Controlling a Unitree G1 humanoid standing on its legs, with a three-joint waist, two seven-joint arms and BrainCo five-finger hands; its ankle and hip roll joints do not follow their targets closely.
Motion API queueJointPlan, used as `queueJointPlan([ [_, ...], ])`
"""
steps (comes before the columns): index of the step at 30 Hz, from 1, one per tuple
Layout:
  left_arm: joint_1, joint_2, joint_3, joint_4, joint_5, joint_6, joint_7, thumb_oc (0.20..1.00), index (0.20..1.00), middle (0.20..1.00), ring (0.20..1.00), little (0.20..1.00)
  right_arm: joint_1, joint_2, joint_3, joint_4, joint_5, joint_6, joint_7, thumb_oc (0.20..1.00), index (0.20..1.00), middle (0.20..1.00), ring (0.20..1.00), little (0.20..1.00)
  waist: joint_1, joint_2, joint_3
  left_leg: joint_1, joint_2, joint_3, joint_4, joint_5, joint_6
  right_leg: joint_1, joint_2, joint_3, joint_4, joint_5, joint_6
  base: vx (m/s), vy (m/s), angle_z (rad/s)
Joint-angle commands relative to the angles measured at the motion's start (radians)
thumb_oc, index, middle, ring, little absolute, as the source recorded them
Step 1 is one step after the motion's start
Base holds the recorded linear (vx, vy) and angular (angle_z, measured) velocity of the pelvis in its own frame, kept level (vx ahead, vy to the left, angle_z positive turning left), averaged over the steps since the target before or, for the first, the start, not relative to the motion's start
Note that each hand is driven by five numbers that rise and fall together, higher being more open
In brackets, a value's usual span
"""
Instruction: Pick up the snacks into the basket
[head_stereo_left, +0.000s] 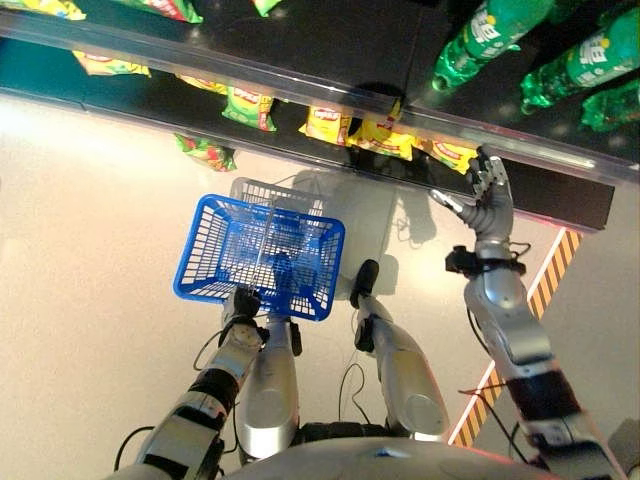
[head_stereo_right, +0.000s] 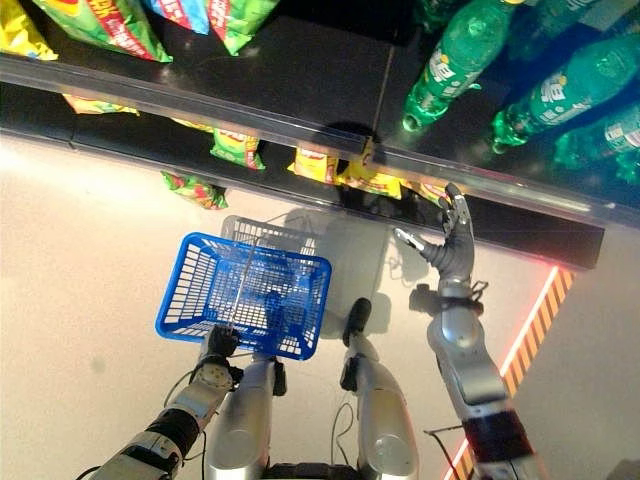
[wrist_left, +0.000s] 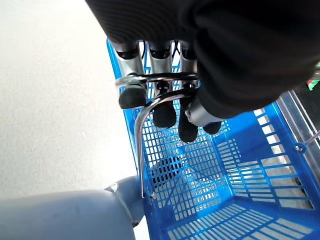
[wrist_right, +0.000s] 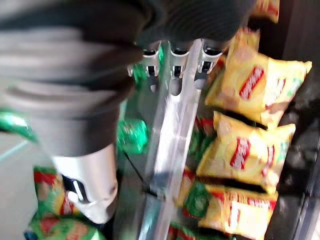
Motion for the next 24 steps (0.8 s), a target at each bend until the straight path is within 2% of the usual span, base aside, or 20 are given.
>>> queueJointPlan([
  [1,0.077,0.032,0.043,0.001,0.041,0.006,0.035,0.2,0.2,0.2,0.2,0.2,0.009,0.009,-0.071,-0.173,-0.002,-0.093,0.022,1.0,1.0,1.0,1.0,1.0,-0.014,-0.078,-0.014,-0.019,-0.009,0.008,0.01,-0.007,-0.012,0.026,-0.107,0.061,-0.007,0.048,0.147,-0.01,-0.003,-0.05],
  [6,0.084,0.037,0.05,-0.006,0.042,-0.001,0.037,0.2,0.2,0.2,0.2,0.2,0.028,0.0,-0.089,-0.227,0.004,-0.112,0.027,1.0,1.0,1.0,1.0,1.0,-0.022,-0.088,-0.02,-0.017,-0.01,0.013,0.01,-0.009,-0.012,0.026,-0.106,0.064,-0.01,0.054,0.148,-0.02,-0.005,-0.03],
  [15,0.082,0.035,0.046,-0.01,0.039,-0.001,0.037,0.2,0.2,0.2,0.2,0.2,-0.037,-0.008,-0.075,-0.209,-0.01,-0.096,0.005,1.0,1.0,1.0,1.0,1.0,-0.015,-0.087,-0.028,-0.018,-0.013,0.014,0.008,-0.007,-0.008,0.023,-0.11,0.065,-0.016,0.063,0.15,0.0,0.0,0.0],
  [24,0.088,0.032,0.02,-0.019,0.051,-0.001,0.019,0.2,0.2,0.2,0.2,0.2,-0.245,-0.035,-0.019,-0.091,-0.025,-0.051,-0.026,1.0,1.0,1.0,1.0,1.0,0.017,-0.076,-0.03,-0.013,-0.019,0.014,0.008,-0.011,-0.004,0.029,-0.114,0.063,-0.021,0.067,0.15,0.0,0.0,0.0],
])
